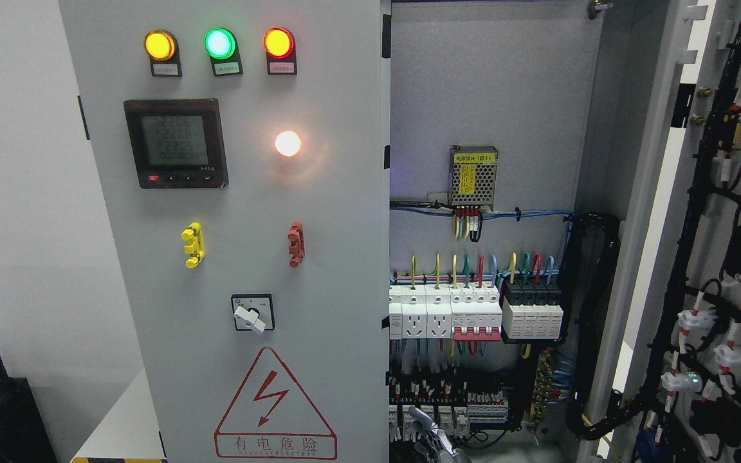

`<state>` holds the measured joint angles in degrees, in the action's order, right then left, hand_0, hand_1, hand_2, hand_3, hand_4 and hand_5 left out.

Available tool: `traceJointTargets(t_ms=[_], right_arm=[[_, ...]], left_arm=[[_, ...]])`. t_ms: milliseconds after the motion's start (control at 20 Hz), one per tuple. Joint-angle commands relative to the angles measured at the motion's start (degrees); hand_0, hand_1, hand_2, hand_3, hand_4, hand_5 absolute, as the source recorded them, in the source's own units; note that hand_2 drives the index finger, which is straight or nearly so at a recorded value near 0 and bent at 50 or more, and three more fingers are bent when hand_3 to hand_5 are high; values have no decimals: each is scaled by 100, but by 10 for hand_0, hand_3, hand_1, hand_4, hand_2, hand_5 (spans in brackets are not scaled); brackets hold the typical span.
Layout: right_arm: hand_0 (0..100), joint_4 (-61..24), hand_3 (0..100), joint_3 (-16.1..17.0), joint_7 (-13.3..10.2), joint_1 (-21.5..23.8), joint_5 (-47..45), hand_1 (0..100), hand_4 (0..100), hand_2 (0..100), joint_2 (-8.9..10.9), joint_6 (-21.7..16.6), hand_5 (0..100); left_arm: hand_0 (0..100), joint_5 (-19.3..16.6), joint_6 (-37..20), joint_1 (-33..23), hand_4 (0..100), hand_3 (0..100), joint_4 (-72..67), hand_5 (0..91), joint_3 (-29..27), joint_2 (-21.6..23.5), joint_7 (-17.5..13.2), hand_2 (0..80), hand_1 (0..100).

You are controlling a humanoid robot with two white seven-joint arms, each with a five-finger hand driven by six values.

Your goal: Open door with both hands

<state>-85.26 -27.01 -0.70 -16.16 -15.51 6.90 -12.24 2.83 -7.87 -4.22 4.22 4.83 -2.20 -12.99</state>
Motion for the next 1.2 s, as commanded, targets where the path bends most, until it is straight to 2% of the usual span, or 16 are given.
traceJointTargets(t_ms=[0, 200, 351, 1152], right_arm=[[0, 80, 0, -23, 9, -176, -128, 0, 0, 0, -13, 64, 0], [0, 167, 0, -14, 9, -334, -137, 0, 0, 0, -21, 90, 0], [0, 273, 0, 12, 9, -484, -137, 0, 0, 0, -39, 275, 0], [0, 739, 0, 3, 26, -906, -250, 0, 0, 0, -57, 407, 0]], left_arm=[[0, 7, -4, 0, 43, 0, 0, 0, 0, 0, -1, 0, 0], [0, -2, -4, 0, 43, 0, 0, 0, 0, 0, -1, 0, 0], [0, -2, -4, 0, 43, 0, 0, 0, 0, 0, -1, 0, 0], [0, 7, -4, 0, 43, 0, 0, 0, 0, 0, -1, 0, 0]])
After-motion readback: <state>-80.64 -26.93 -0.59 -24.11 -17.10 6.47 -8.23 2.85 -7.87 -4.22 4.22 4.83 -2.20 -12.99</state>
